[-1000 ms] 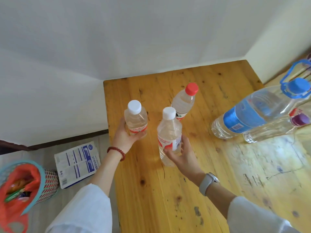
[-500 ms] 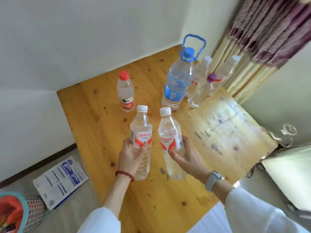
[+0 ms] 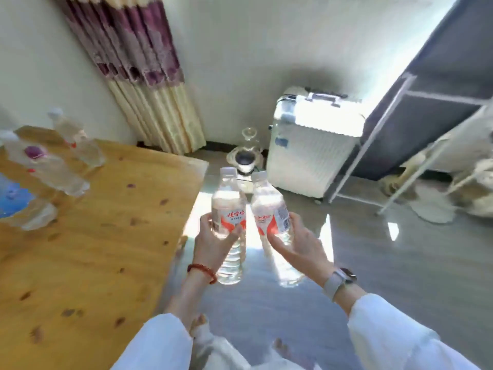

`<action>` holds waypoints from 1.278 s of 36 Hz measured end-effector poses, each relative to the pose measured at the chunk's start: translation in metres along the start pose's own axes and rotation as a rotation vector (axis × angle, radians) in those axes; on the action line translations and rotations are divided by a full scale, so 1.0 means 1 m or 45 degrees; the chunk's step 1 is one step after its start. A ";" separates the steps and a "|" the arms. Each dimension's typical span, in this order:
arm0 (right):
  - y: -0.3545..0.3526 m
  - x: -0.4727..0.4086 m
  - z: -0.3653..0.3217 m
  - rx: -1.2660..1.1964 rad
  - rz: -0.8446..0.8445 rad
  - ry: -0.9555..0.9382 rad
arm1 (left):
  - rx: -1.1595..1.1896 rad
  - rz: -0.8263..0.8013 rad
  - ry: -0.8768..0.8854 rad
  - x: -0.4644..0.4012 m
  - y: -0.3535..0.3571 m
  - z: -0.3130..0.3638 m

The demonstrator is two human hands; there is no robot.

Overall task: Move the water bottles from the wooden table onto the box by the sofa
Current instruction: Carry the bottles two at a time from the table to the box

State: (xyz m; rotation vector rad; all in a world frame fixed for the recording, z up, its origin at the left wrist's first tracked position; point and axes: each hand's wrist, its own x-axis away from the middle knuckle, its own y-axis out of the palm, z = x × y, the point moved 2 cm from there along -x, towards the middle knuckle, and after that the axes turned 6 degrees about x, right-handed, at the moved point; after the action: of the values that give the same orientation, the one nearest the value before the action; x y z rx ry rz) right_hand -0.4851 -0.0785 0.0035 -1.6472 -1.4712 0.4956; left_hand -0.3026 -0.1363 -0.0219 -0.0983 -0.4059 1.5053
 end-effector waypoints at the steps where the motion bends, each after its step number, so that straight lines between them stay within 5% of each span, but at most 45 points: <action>1: -0.017 0.005 0.025 -0.020 0.028 0.061 | -0.025 -0.061 0.024 0.002 0.029 0.011; 12: -0.161 0.063 0.252 -0.212 0.503 0.662 | -0.295 -0.772 0.364 0.034 0.315 0.114; 26: -0.324 0.077 0.502 -0.322 0.825 1.110 | -0.416 -1.347 0.524 0.073 0.672 0.209; 38: -0.432 0.192 0.704 -0.432 1.204 1.437 | -0.524 -1.834 0.710 0.242 0.939 0.273; 46: -0.506 0.311 0.869 -0.485 1.340 1.555 | -0.501 -1.962 0.724 0.405 1.117 0.291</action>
State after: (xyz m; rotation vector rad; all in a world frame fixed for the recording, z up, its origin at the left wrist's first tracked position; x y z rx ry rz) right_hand -1.3825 0.4712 -0.0070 -2.2752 0.2727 -0.3146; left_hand -1.4488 0.2906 -0.0186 -0.4020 -0.1836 -0.1548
